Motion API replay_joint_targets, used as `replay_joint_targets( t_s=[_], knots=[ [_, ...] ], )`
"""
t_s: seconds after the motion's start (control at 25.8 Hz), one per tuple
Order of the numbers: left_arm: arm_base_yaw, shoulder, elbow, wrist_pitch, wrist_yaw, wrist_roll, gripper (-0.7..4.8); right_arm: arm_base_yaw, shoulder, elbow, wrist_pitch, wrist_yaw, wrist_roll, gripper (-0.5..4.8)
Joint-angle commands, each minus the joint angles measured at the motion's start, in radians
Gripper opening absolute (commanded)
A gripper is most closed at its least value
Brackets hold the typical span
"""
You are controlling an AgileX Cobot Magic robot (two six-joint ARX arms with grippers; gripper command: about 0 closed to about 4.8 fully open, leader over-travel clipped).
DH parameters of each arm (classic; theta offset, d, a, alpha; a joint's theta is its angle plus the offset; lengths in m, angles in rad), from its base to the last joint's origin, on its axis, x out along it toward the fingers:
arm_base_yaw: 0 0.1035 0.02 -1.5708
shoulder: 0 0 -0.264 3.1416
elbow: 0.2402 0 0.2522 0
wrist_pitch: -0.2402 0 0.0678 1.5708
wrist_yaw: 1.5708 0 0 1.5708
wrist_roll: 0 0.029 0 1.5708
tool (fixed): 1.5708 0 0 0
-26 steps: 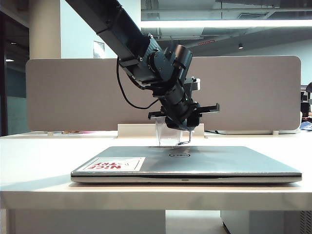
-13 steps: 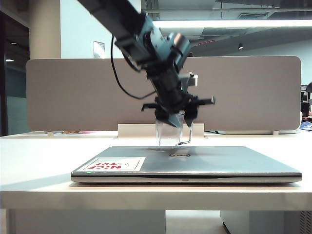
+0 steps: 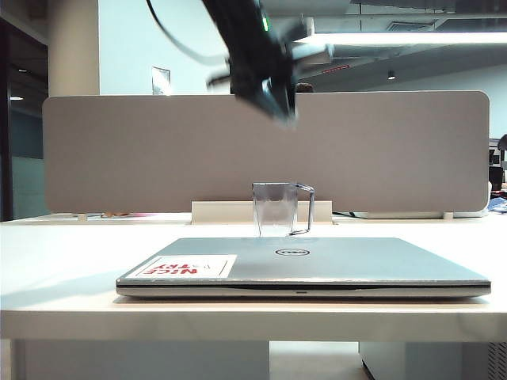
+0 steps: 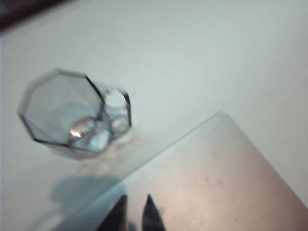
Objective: Pick up the water cup and place it on the side of the laptop away from you.
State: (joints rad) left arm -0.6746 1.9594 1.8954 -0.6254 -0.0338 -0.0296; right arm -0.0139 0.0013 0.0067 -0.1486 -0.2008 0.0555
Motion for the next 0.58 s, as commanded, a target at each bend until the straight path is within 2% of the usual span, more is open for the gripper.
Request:
replay_joint_targets(
  t_s=[0.04,0.27,0.58],
  knots=[
    [0.003,-0.080,0.002,-0.011,-0.014,0.056,0.18,-0.001,-0.001,-0.006,0.011,0.027,-0.005,-0.08],
    [0.041,-0.204,-0.019,-0.031,-0.018,0.088,0.17,-0.001,-0.001,-0.006,0.011,0.022,-0.004,-0.08],
    [0.185,-0.456,-0.335,0.062,-0.014,0.101,0.17,-0.002,-0.001,-0.006,0.011,0.023,-0.004,-0.08]
  ],
)
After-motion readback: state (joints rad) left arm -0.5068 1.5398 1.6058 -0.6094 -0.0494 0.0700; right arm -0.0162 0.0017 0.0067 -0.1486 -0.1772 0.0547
